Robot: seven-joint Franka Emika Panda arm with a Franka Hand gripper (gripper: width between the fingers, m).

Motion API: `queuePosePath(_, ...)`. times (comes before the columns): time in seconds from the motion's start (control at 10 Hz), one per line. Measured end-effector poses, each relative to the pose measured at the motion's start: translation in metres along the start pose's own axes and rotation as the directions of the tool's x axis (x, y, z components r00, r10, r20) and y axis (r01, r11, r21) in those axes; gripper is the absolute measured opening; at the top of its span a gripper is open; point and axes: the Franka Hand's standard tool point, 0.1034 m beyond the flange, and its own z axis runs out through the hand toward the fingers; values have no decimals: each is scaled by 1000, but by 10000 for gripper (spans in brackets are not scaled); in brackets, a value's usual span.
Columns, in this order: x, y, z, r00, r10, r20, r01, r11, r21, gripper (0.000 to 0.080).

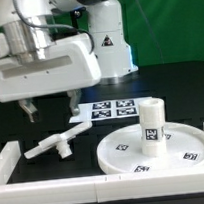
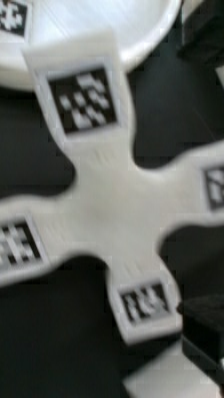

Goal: Assemble round table

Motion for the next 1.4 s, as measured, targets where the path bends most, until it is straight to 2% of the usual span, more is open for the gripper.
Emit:
queuePosePath(0.1, 0, 1, 3, 997, 72, -8, -72, 996, 46, 649)
queuePosePath(0.2, 4, -4, 5, 996, 79, -46, -78, 997, 24, 649)
queuePosePath(0.3, 2, -5, 6, 999, 25, -48, -23, 999, 36, 649)
queuePosePath(0.4, 4, 11, 4, 998, 21, -53, -17, 997, 74, 649)
queuePosePath(0.6, 1, 30, 2, 999, -4, -53, 12, 990, 141, 649)
queuePosePath(0.7, -3, 42, 3, 999, 10, -43, -2, 982, 189, 649)
queuePosePath(0.8, -4, 43, 5, 999, 26, -35, -19, 981, 193, 649)
queuePosePath(0.9, -5, 36, 6, 999, 6, -35, 0, 985, 175, 649)
queuePosePath(1.1, 5, 25, 1, 984, -151, -89, 157, 986, 61, 649)
queuePosePath(1.2, 9, 18, 0, 965, -240, -104, 243, 970, 22, 649)
queuePosePath(1.3, 8, 16, 0, 950, -292, -107, 294, 956, 0, 649)
queuePosePath(1.4, 8, 18, 1, 954, -281, -104, 283, 959, 2, 649)
